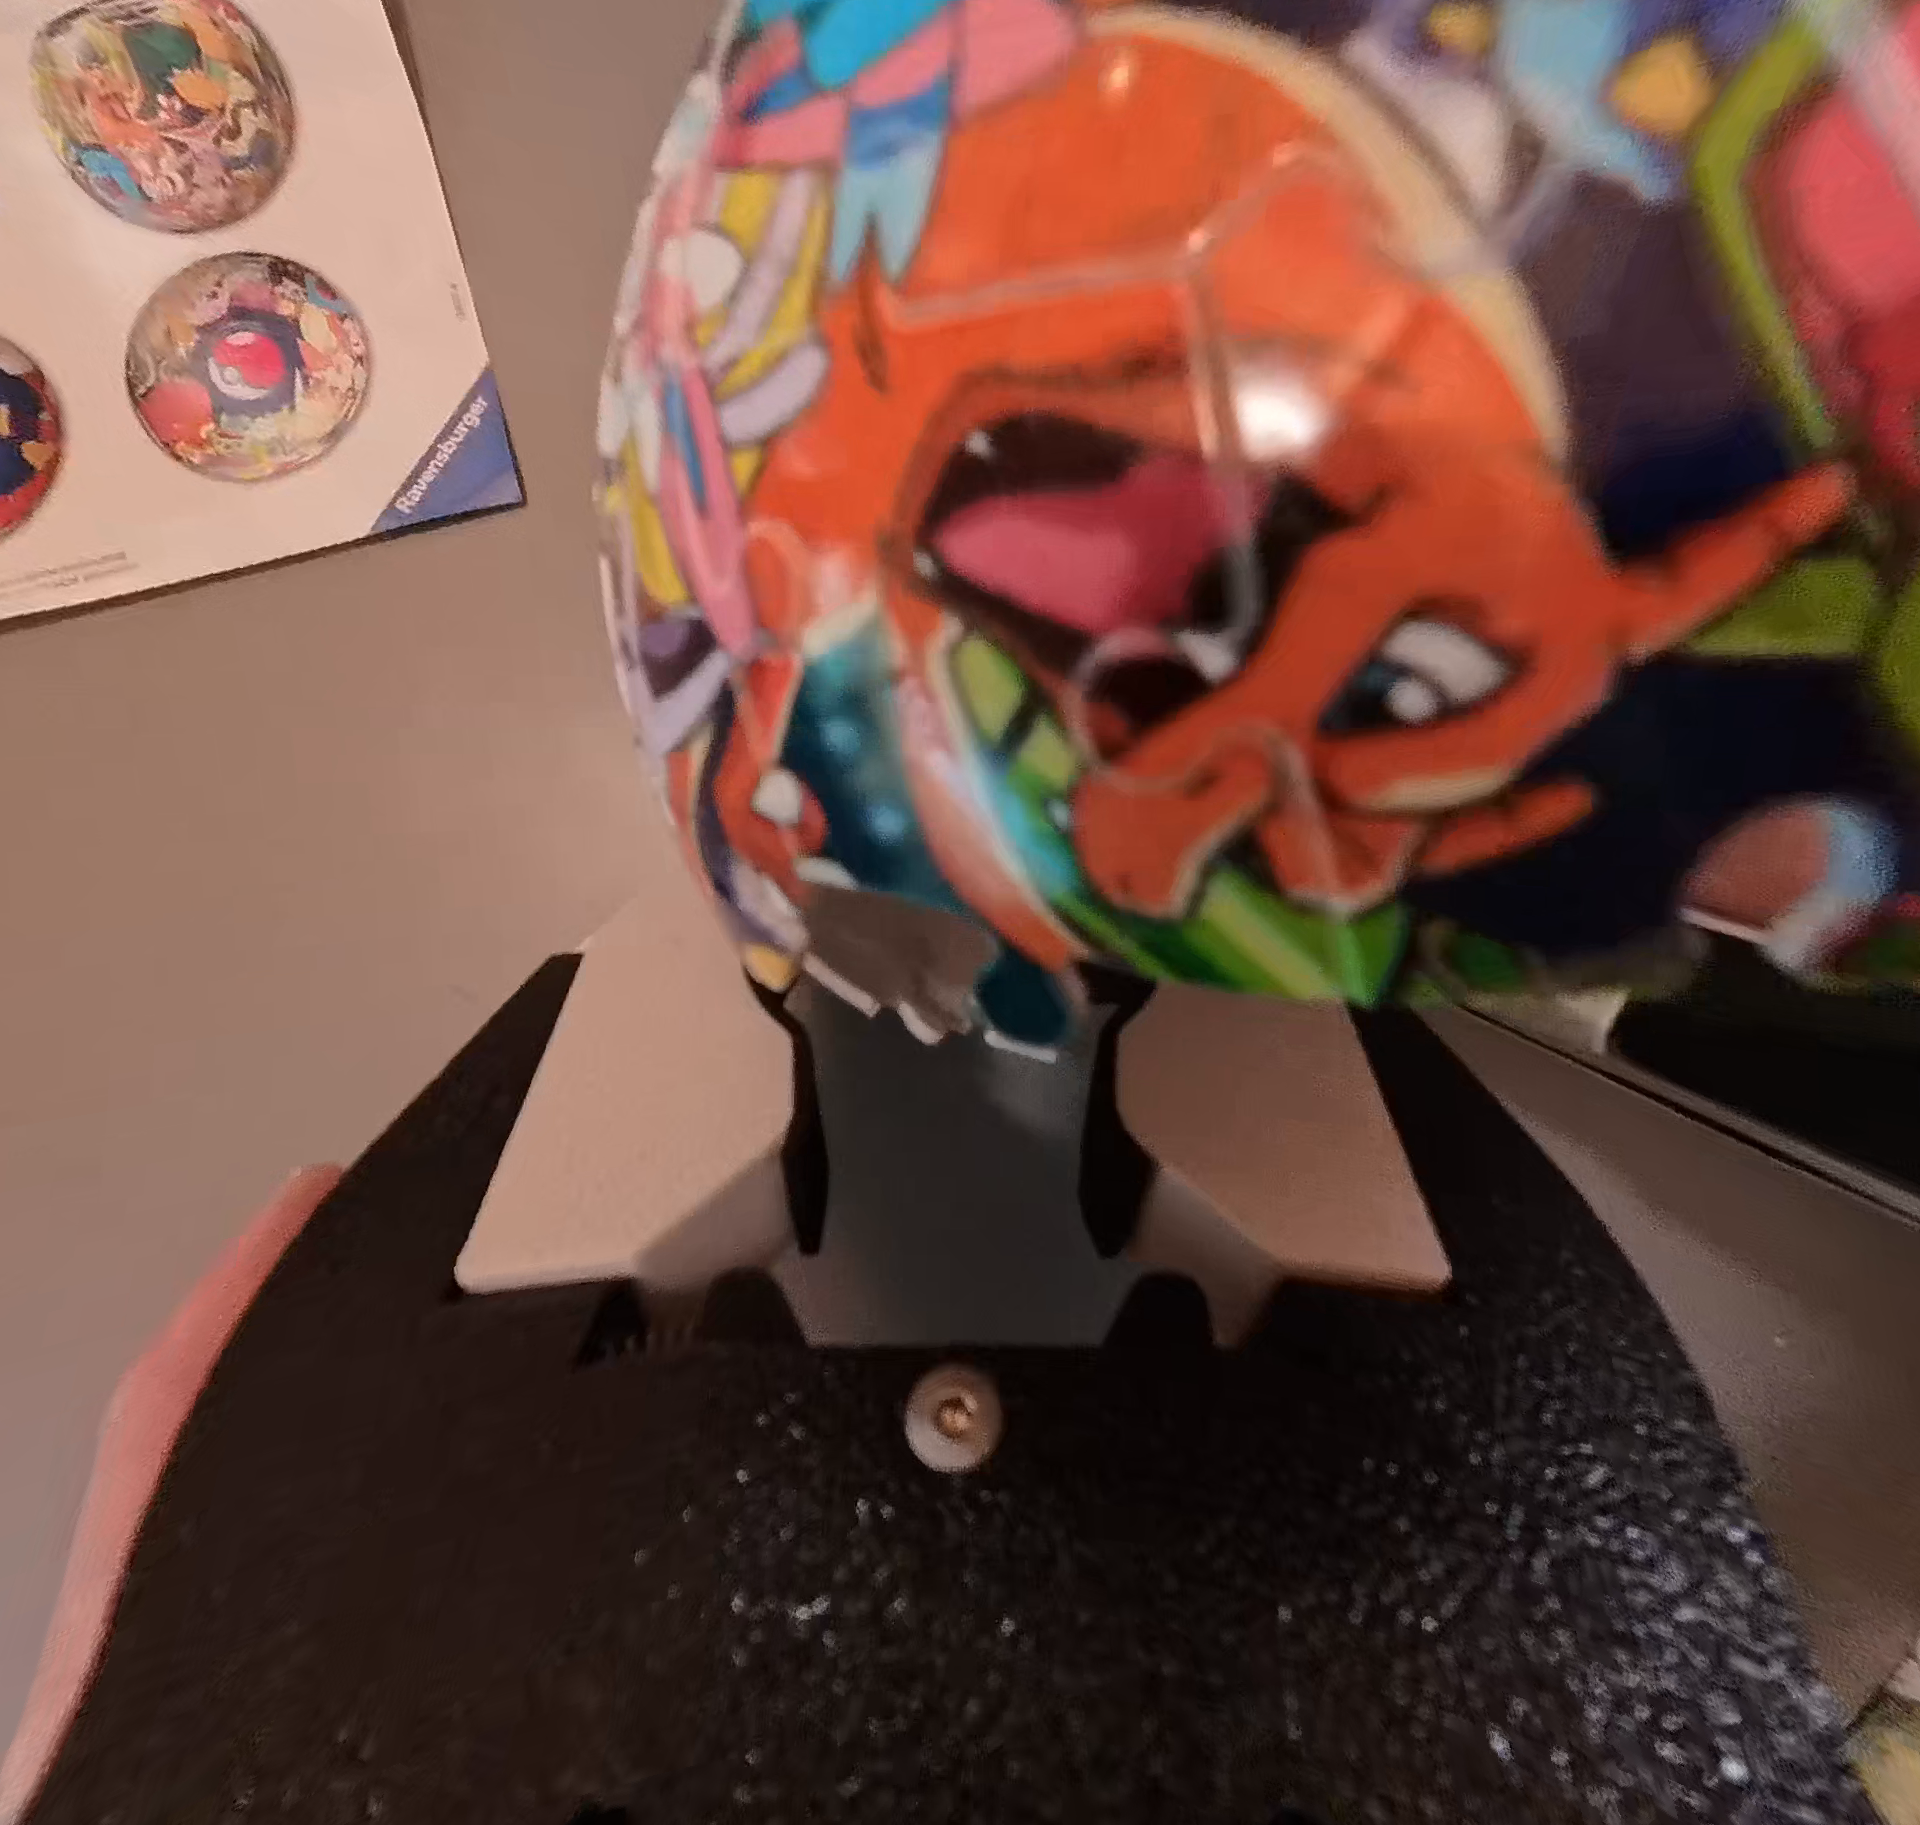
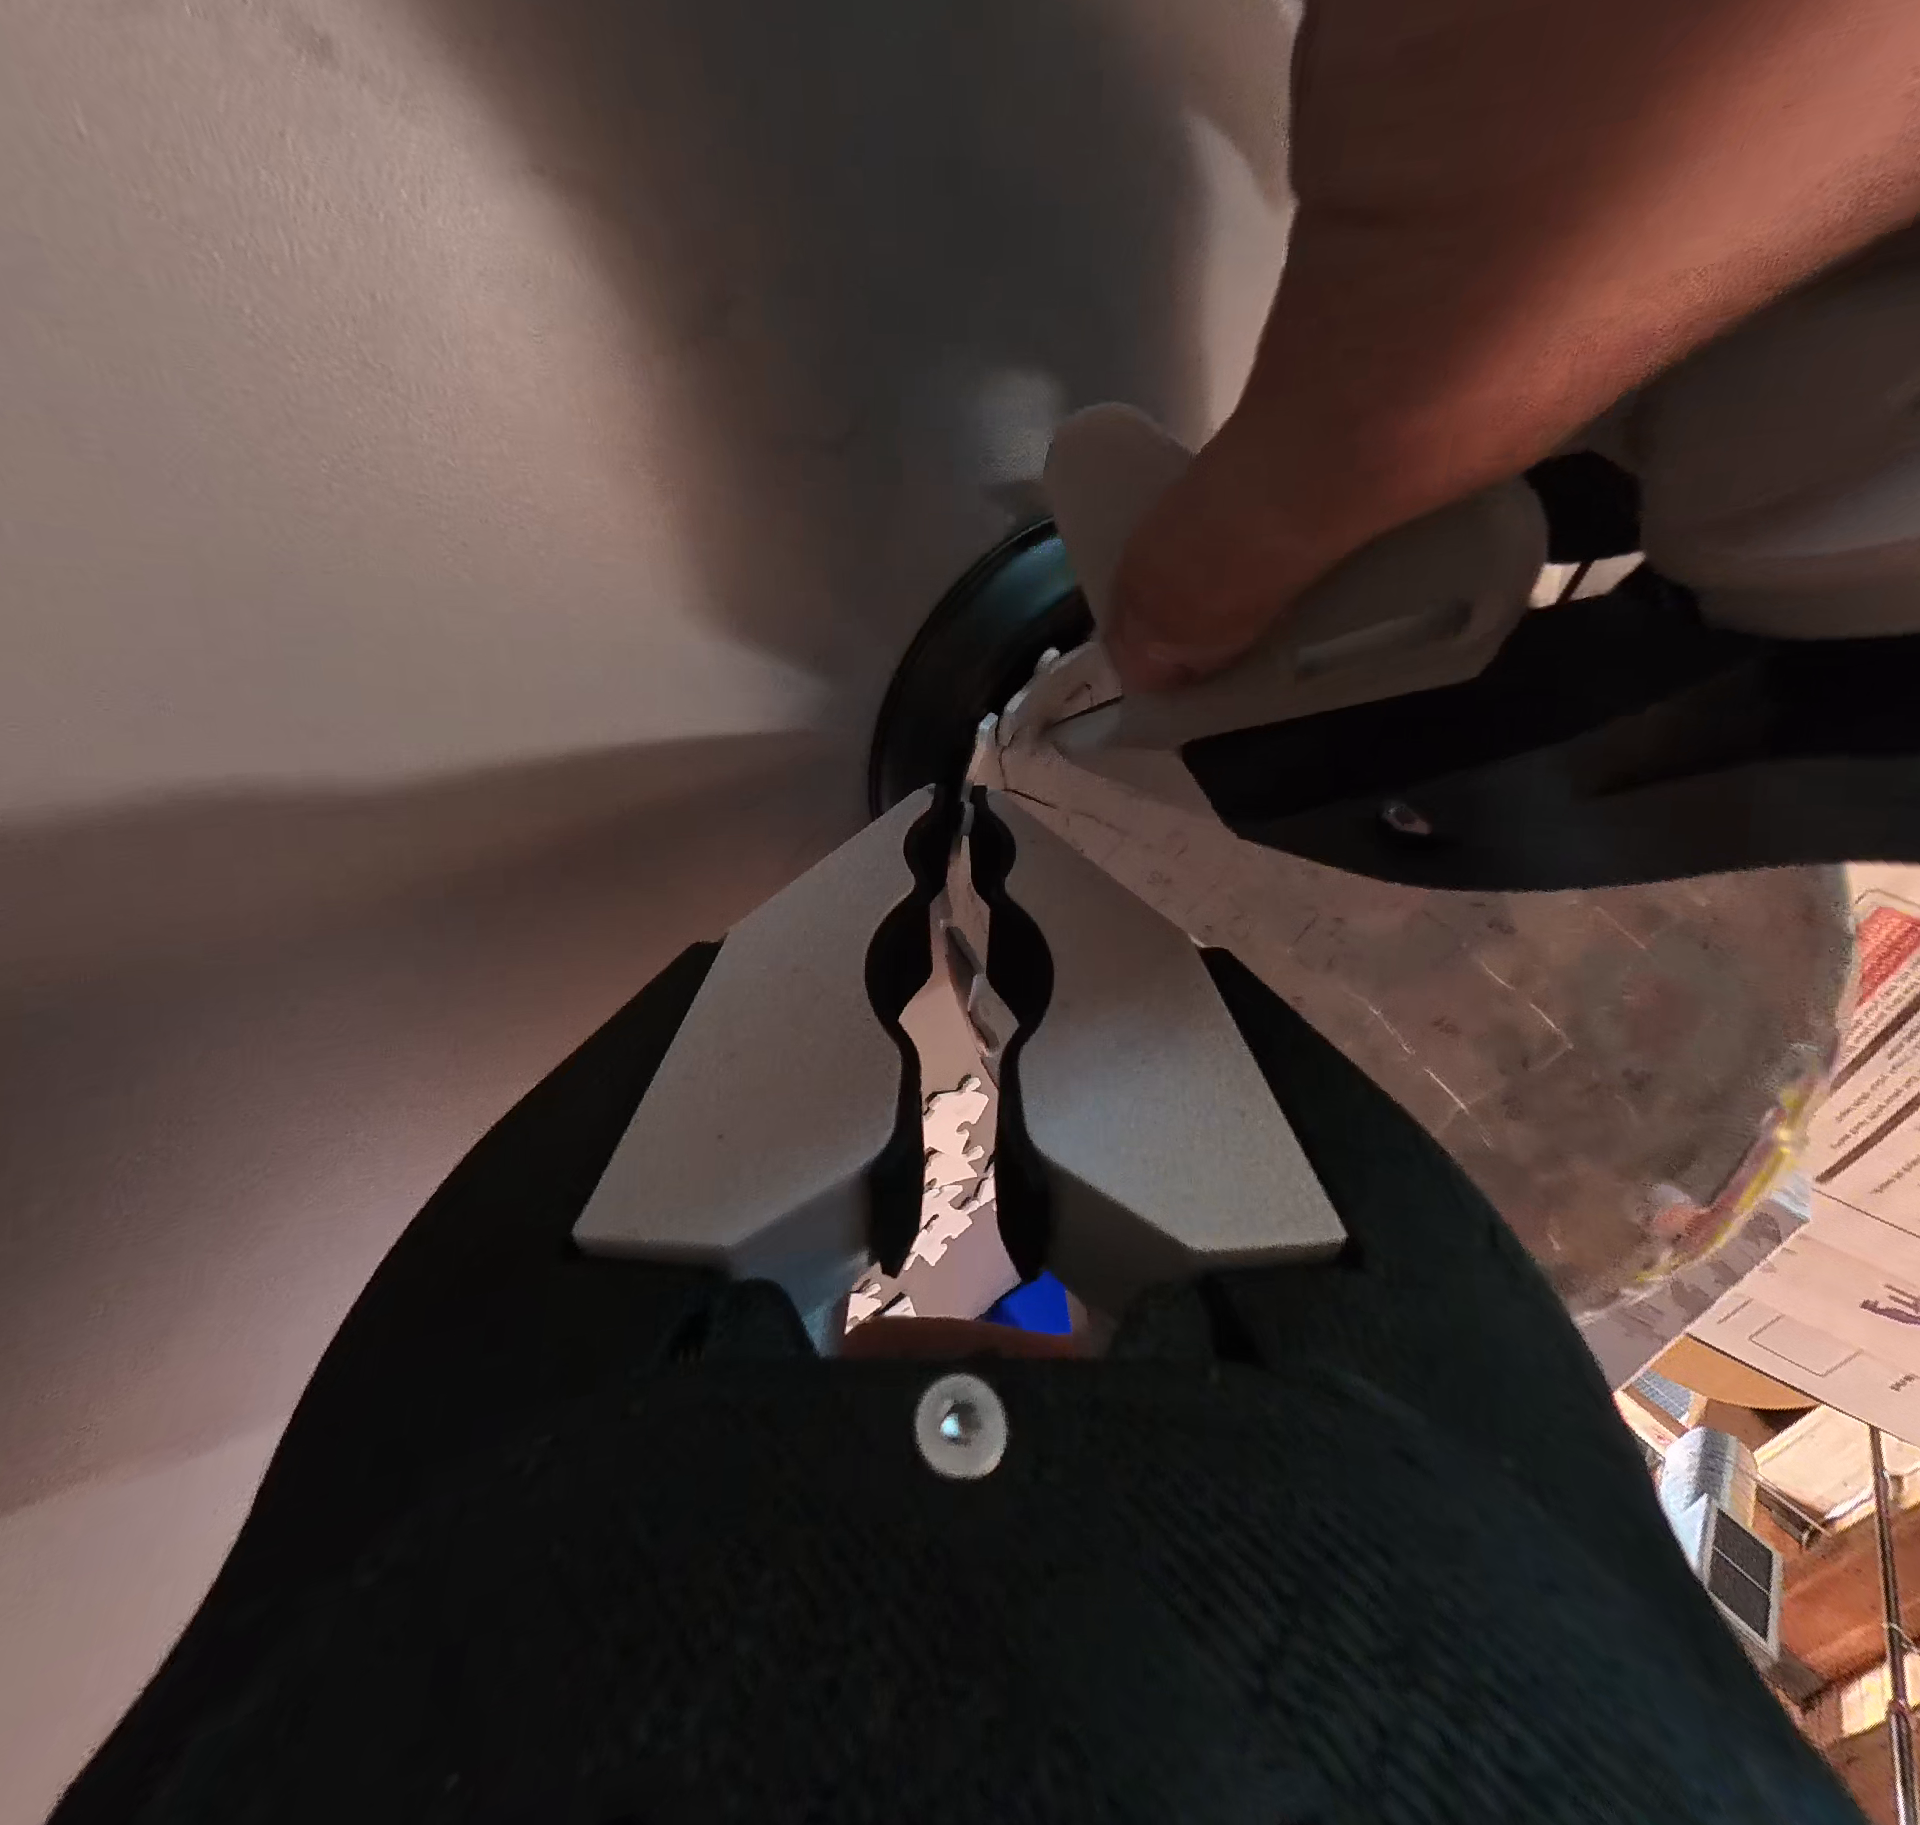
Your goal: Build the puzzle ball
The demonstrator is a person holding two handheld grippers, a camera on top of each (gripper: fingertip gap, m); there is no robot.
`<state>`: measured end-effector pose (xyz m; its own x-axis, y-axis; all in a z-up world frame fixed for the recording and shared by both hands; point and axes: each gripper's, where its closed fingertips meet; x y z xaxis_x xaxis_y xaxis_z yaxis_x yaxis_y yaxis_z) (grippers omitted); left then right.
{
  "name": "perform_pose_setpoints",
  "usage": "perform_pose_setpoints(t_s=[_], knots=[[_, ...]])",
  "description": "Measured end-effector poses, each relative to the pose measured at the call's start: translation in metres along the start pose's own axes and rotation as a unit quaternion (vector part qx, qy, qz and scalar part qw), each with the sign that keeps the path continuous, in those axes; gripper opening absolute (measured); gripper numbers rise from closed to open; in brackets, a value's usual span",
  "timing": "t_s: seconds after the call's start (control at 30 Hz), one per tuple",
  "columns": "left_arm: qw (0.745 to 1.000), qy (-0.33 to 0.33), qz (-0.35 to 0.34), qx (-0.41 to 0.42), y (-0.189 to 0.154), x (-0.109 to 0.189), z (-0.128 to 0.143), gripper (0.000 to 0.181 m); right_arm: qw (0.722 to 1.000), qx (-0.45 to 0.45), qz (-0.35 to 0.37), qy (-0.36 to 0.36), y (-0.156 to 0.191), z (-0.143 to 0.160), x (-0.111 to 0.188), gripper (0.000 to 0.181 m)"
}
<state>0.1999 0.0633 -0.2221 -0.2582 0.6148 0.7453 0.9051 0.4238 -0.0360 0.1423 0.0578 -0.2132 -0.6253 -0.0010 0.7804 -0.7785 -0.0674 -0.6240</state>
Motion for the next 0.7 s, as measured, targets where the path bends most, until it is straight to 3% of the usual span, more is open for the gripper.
perform_pose_setpoints(t_s=[0.5,0.7], knots=[[0.999,-0.025,0.047,0.010,-0.0052,0.0016,0.0011,0.055,1.000,-0.003,-0.002,-0.003,0.0004,0.0004,0.0002,0.001],[0.999,-0.001,0.052,-0.013,-0.0067,0.0021,0.0030,0.061,1.000,-0.003,-0.002,-0.004,-0.0002,0.0003,0.0001,0.001]])
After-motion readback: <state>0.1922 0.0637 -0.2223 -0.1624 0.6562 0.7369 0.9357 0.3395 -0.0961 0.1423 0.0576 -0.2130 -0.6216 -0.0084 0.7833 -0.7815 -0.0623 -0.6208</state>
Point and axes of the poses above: each gripper's, where its closed fingertips meet, x back along the fingers, z out of its underside, y = z × x across the jaws, and after that the axes turned 6 degrees about -y, right-handed
